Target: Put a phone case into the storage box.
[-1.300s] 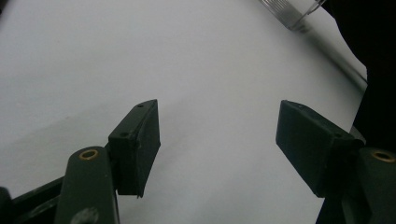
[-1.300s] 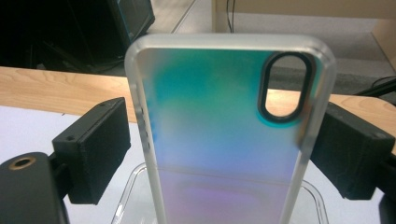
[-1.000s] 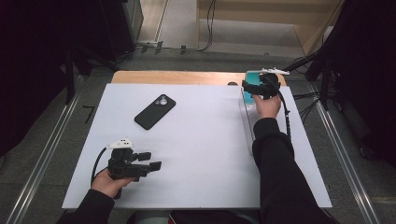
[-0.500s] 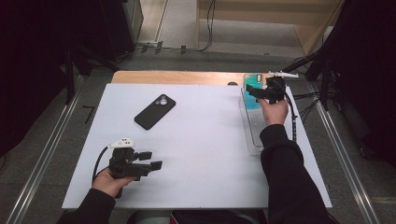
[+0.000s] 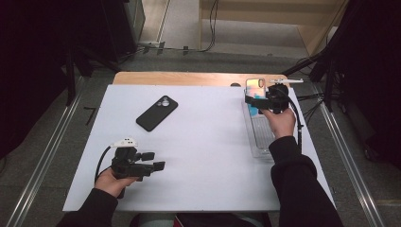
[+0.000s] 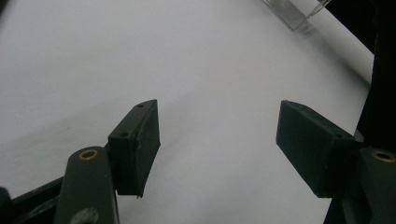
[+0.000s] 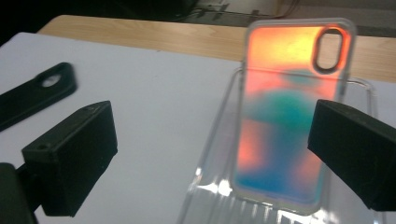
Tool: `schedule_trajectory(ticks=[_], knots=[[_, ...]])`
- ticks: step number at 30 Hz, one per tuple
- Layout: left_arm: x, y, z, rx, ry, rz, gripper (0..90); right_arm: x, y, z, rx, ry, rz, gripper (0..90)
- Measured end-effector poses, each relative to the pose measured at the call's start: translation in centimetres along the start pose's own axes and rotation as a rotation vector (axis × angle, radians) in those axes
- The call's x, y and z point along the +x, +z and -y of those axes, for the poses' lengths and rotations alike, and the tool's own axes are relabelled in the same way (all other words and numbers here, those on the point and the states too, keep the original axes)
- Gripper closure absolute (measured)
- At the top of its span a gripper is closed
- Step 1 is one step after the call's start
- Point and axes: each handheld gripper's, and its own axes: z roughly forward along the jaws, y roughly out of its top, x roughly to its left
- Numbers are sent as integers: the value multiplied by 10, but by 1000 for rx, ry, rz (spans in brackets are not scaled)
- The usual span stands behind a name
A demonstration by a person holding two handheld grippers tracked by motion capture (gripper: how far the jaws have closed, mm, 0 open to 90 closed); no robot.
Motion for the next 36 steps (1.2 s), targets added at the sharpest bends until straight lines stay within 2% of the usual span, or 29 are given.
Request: schedule_trajectory(ticks=[2, 4, 5, 8, 9, 13, 14, 16, 23, 25, 26, 30, 36], knots=[[1, 1, -1, 0, -4, 4, 310, 6, -3, 1, 2, -12, -32, 3], [1, 1, -2, 3, -2, 8, 310, 12, -6, 2, 16, -28, -50, 66], [1, 1, -2, 3, -1, 9, 310, 18, -9, 3, 19, -38, -73, 66], [1, 1, -3, 5, 2, 11, 309, 26, -12, 6, 31, -53, -100, 67], [2, 1, -4, 5, -1, 16, 309, 26, -12, 6, 31, -53, -100, 67], [2, 1, -5, 3, -6, 26, 289, 35, -15, 13, 61, -64, -150, 72], [3, 0, -6, 3, -3, 29, 289, 37, -17, 14, 64, -65, -164, 128], [2, 0, -6, -1, -1, 33, 288, 44, -22, 20, 72, -86, -181, 142], [2, 0, -7, 3, 5, 37, 288, 54, -33, 29, 82, -113, -230, 143], [2, -1, -7, 2, 5, 39, 288, 56, -38, 34, 69, -134, -267, 192], [2, -1, -7, 2, 5, 40, 288, 59, -41, 39, 73, -163, -274, 202], [2, -1, -8, 4, 5, 41, 288, 64, -46, 45, 83, -199, -292, 214], [2, -1, -8, 12, 19, 34, 288, 72, -54, 58, 117, -220, -352, 235]])
